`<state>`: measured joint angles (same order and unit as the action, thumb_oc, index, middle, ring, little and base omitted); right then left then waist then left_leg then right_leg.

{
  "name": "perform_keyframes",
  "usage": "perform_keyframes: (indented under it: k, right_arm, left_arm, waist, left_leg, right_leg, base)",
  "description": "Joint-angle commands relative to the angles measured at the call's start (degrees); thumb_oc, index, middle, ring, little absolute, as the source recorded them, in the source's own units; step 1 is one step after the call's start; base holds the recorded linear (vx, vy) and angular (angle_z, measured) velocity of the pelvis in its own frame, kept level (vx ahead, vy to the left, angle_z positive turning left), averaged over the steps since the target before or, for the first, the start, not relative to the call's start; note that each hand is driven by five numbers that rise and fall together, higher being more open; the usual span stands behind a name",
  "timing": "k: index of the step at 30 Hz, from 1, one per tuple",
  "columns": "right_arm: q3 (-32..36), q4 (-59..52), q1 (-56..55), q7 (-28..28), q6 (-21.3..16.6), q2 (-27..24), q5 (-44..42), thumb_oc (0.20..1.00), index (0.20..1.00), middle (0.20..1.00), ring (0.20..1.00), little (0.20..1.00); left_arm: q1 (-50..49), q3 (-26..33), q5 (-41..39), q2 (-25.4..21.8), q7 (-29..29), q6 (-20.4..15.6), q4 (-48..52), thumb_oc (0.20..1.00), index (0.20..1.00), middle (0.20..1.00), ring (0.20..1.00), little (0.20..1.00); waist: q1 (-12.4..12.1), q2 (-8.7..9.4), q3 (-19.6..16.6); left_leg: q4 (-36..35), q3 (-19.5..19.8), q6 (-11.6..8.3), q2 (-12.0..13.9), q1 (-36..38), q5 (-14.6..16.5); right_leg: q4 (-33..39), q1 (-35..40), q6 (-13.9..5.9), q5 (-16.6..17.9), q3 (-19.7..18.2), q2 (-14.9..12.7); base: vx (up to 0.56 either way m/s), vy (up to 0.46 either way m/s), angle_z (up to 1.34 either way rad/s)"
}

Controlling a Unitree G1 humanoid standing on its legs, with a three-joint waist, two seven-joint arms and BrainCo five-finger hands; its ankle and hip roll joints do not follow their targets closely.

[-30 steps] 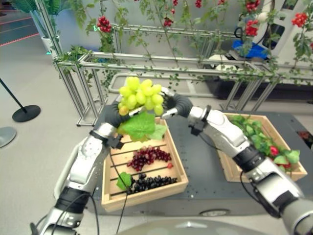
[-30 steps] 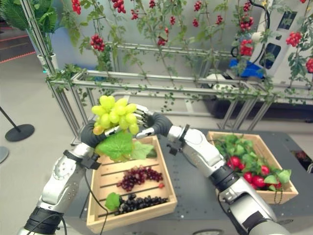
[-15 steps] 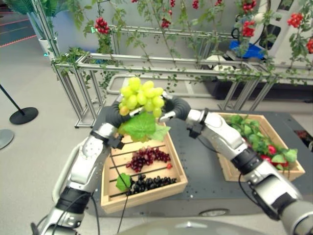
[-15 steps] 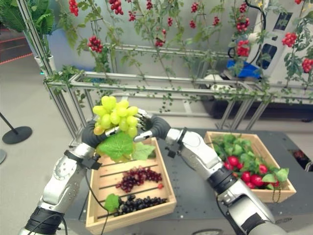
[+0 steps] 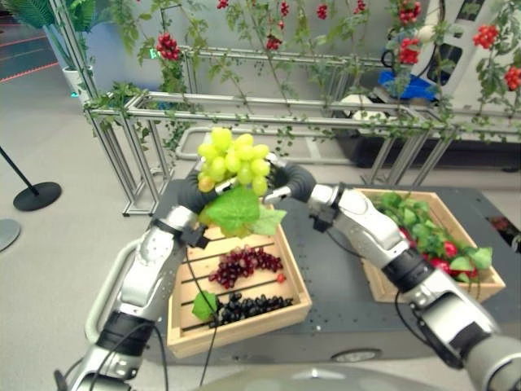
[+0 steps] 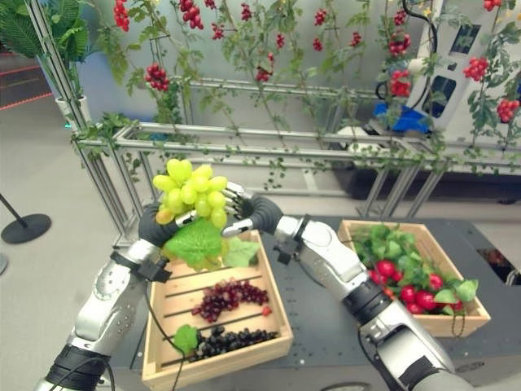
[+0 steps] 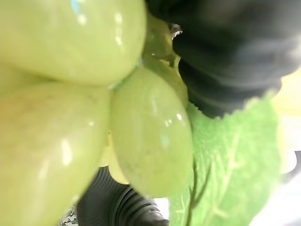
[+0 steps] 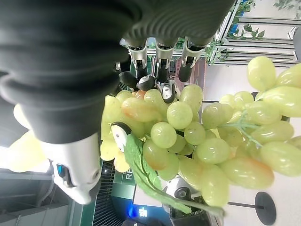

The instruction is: Pick up the fruits from the basket on one side to the basket on the other side

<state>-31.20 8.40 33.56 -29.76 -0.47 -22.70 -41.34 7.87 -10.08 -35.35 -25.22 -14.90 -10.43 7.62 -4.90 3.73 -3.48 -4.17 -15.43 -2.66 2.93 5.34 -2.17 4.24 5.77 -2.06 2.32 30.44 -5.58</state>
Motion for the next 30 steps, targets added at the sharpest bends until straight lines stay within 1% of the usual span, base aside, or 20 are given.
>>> perform_keyframes:
  k: [1, 4, 8, 21, 24, 30]
  right_arm:
    - [-15.3, -2.0, 0.0, -7.9, 2.5, 8.4, 0.4, 1.0, 1.0, 1.0, 1.0, 1.0]
    - [-14.9, -1.7, -0.4, -7.4, 2.2, 8.7, -0.5, 1.0, 1.0, 1.0, 1.0, 1.0]
    - [-14.7, -1.2, -0.8, -7.1, 1.8, 9.0, -0.9, 1.0, 1.0, 1.0, 1.0, 1.0]
    - [-16.2, -0.5, -2.1, -8.0, 2.3, 9.3, -1.0, 1.0, 1.0, 1.0, 1.0, 1.0]
    - [-15.8, -0.6, -2.2, -7.5, 1.9, 9.4, -1.8, 1.0, 1.0, 1.0, 1.0, 1.0]
    - [-14.8, -0.1, -2.4, -6.8, 1.4, 9.5, -3.2, 1.0, 1.0, 1.0, 1.0, 1.0]
  left_arm:
    - [17.9, -7.0, -6.6, 4.0, -2.4, -2.8, 1.2, 0.2, 0.2, 0.2, 0.2, 0.2]
    - [18.2, -7.4, -8.8, 4.7, -2.6, -2.6, 0.9, 0.2, 0.2, 0.2, 0.2, 0.2]
    - [18.2, -7.4, -9.8, 5.3, -2.6, -2.8, 0.7, 0.2, 0.2, 0.2, 0.2, 0.2]
    - [18.5, -7.6, -13.5, 7.4, -3.0, -3.9, 0.1, 0.2, 0.2, 0.2, 0.2, 0.2]
    - [18.5, -7.6, -16.6, 9.3, -3.0, -4.1, -0.4, 0.2, 0.2, 0.2, 0.2, 0.2]
    - [18.6, -8.0, -16.5, 9.7, -2.4, -4.5, -0.5, 0.2, 0.2, 0.2, 0.2, 0.2]
  waist:
    - [0.9, 0.98, -2.0]
    - [1.1, 0.87, -2.0]
    - [1.2, 0.87, -2.1]
    - [1.8, 1.03, -2.0]
    - [1.9, 1.15, -2.0]
    - [2.0, 1.23, -2.0]
  left_leg:
    - [2.6, -0.9, -0.48, 0.2, -2.0, 2.2]
    - [2.5, -1.0, -0.43, 0.1, -2.1, 2.2]
    - [2.4, -1.1, -0.39, 0.0, -2.1, 2.2]
    - [2.2, -1.1, -0.44, 0.0, -2.1, 2.0]
    - [2.1, -1.1, -0.43, 0.0, -2.1, 1.9]
    - [2.1, -1.0, -0.45, 0.0, -2.2, 1.9]
  right_leg:
    - [-0.4, -0.5, -4.36, 0.3, 0.2, -3.6]
    - [-0.4, -0.7, -4.38, 0.4, 0.1, -3.7]
    - [-0.4, -0.7, -4.45, 0.5, 0.0, -3.7]
    - [-0.4, -0.9, -4.51, 0.6, -0.2, -3.6]
    - [-0.3, -0.9, -4.49, 0.6, -0.2, -3.6]
    - [-0.3, -0.9, -4.55, 0.6, -0.1, -3.7]
  base:
    - [0.0, 0.0, 0.0]
    - [0.0, 0.0, 0.0]
    - [0.0, 0.0, 0.0]
    - [0.0, 0.0, 0.0]
    - [0.0, 0.0, 0.0]
    - [0.0, 0.0, 0.0]
